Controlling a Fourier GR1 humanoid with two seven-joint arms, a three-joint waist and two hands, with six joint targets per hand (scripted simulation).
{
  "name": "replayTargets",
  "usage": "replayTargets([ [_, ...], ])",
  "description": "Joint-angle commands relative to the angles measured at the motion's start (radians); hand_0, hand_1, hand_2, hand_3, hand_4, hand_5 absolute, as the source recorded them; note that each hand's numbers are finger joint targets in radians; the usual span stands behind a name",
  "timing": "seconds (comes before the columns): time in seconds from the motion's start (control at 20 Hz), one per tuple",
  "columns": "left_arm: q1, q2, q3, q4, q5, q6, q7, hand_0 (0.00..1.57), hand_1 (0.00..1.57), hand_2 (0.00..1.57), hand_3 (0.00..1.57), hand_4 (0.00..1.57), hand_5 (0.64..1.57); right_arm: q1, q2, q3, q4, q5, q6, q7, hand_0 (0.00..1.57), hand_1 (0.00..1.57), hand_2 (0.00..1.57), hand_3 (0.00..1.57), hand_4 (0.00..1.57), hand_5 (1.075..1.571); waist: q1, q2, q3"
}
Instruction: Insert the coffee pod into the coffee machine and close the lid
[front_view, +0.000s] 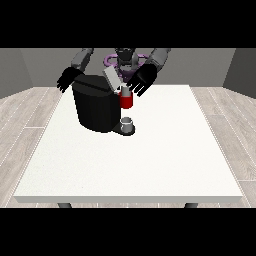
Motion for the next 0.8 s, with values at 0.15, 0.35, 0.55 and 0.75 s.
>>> replayTargets([
  [0.15,-0.004,-0.033,-0.015,-0.004,-0.018,0.012,0.0,1.2,1.2,1.23,1.09,0.46,1.571,-0.042,-0.006,-0.013,0.009,-0.016,0.007,0.012,0.0,0.0,0.0,0.0,0.45,1.571,0.001,0.021,-0.0006],
  [0.35,0.019,0.021,0.0,0.022,-0.025,0.018,-0.061,1.13,1.13,1.17,1.0,0.46,1.571,-0.032,0.026,0.048,-0.067,0.045,-0.058,0.091,0.0,0.0,0.0,0.0,0.42,1.571,-0.013,0.017,-0.0013],
  [0.55,-0.002,-0.02,-0.014,0.004,-0.039,0.023,0.005,1.06,1.06,1.11,0.94,0.39,1.571,0.004,0.037,0.028,0.001,0.031,-0.046,0.003,0.0,0.0,0.0,0.0,0.38,1.571,-0.009,0.011,-0.0007],
  [0.75,-0.004,0.006,-0.001,0.007,-0.043,0.034,-0.023,1.05,1.05,1.12,0.96,0.36,1.571,-0.022,0.0,0.021,-0.015,0.011,0.002,0.014,0.0,0.0,0.0,0.0,0.44,1.571,-0.015,0.03,-0.0008],
])
